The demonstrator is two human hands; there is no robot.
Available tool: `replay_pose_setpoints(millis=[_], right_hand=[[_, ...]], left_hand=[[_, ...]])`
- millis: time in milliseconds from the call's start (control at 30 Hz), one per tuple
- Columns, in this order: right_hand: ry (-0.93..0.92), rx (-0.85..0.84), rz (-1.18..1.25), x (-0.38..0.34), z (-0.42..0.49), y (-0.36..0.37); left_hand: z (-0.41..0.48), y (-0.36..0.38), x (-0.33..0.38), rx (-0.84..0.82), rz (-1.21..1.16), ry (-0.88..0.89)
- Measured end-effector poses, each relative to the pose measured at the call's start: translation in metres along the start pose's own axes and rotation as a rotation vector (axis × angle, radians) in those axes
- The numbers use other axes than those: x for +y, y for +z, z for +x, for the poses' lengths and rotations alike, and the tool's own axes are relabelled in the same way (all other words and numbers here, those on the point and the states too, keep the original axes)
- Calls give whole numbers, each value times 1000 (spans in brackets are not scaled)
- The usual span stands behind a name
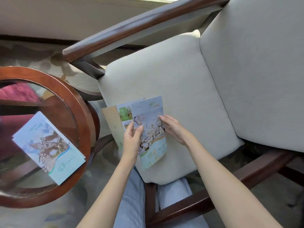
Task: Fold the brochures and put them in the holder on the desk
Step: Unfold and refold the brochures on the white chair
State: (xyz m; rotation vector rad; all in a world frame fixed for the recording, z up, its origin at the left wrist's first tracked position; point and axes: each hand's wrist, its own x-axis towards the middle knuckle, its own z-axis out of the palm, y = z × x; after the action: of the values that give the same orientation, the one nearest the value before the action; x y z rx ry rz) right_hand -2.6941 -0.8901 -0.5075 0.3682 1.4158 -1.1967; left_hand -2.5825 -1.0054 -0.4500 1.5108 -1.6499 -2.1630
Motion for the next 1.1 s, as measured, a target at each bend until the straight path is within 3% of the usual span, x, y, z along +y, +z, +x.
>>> replay_pose_setpoints(millis=[167,233,333,433,533,767,1100], right_hand=[[64,-124,1,8,-9,-22],[66,-95,35,10,-11,-30],[30,16,39,15,-12,-41],[-10,145,12,20,-11,-48],[-57,242,-38,25,-8,-50],[-81,230,-41,21,-7,-41],[-84,154,15,13,-4,-22]], left_hand=[[0,10,-5,-59,-118,-110],[0,16,-8,-71,-80,-119],[5,23,-19,-52,128,-118],[14,24,-32,72,427,-119],[19,20,-38,130,528,-117],[29,9,-41,73,504,-219],[23,14,-31,-17,195,-271]])
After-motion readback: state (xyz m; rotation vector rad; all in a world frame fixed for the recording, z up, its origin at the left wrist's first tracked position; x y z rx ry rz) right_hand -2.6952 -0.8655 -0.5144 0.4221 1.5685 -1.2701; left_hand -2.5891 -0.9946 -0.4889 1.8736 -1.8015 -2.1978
